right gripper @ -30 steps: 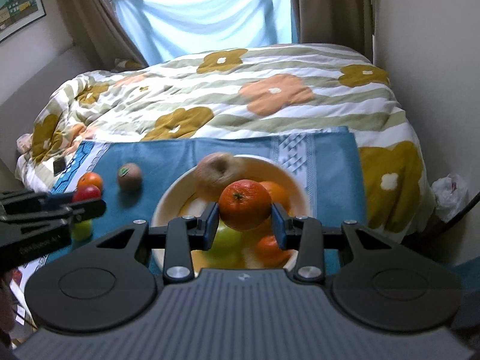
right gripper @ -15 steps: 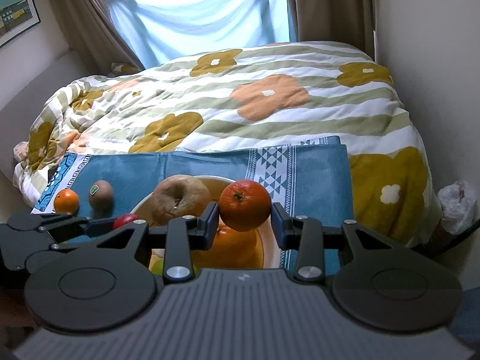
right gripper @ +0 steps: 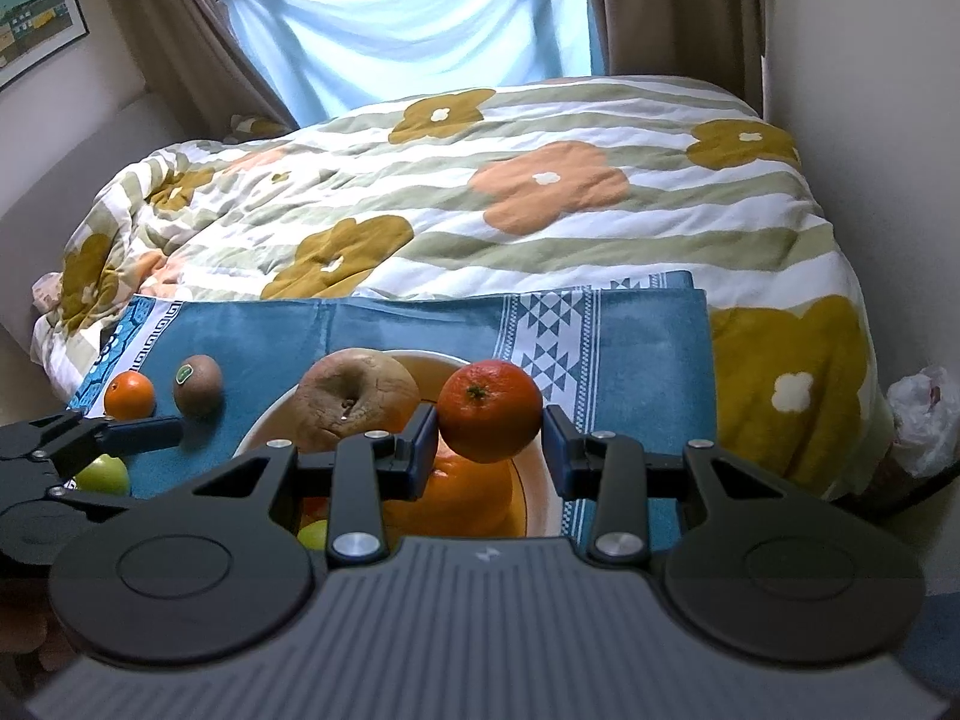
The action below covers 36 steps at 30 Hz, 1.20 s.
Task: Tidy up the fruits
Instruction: 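Carry the red tomato and tangerine into the cream bowl and open both tools, then withdraw both tools from the bowl toward the remaining fruits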
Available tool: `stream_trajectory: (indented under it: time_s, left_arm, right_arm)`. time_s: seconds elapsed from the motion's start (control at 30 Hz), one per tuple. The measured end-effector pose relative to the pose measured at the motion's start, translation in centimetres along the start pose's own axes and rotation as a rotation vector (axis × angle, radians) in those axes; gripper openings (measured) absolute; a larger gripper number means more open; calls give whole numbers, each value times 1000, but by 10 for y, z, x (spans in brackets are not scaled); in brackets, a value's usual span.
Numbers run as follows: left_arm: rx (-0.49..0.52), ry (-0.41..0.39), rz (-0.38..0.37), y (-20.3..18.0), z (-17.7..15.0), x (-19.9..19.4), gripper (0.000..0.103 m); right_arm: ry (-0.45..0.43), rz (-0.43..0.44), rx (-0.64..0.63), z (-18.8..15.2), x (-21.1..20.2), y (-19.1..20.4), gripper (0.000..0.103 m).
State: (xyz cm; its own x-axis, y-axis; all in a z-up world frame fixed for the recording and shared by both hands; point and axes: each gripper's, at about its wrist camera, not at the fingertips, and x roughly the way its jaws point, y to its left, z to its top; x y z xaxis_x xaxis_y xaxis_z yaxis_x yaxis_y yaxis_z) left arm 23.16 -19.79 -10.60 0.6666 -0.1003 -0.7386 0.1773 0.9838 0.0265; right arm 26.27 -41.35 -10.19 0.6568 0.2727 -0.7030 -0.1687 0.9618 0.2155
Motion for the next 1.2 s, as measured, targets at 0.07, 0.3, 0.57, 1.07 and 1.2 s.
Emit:
stream_trajectory:
  time_s: [0.07,0.3,0.57,1.07,1.2]
  left_arm:
    - [-9,-2,2,4,-1,-3,85]
    - [-23,-16,42,11,-2,-12,99]
    - [-32,-12,68,16,-6,-11,99]
    - [-42,-28,69,15,-9,-24,99]
    - [-52,-54,62,16,-10,-42,99]
  right_arm:
    - [-6,6,-7,2,2,2,53]
    - [-16,37,-58,9,22,3,53]
    - [-16,74,-83,10,44,3,53]
    - [-60,60,-71,2,19,4,100]
    - [-64,56,-69,0,4,9,100]
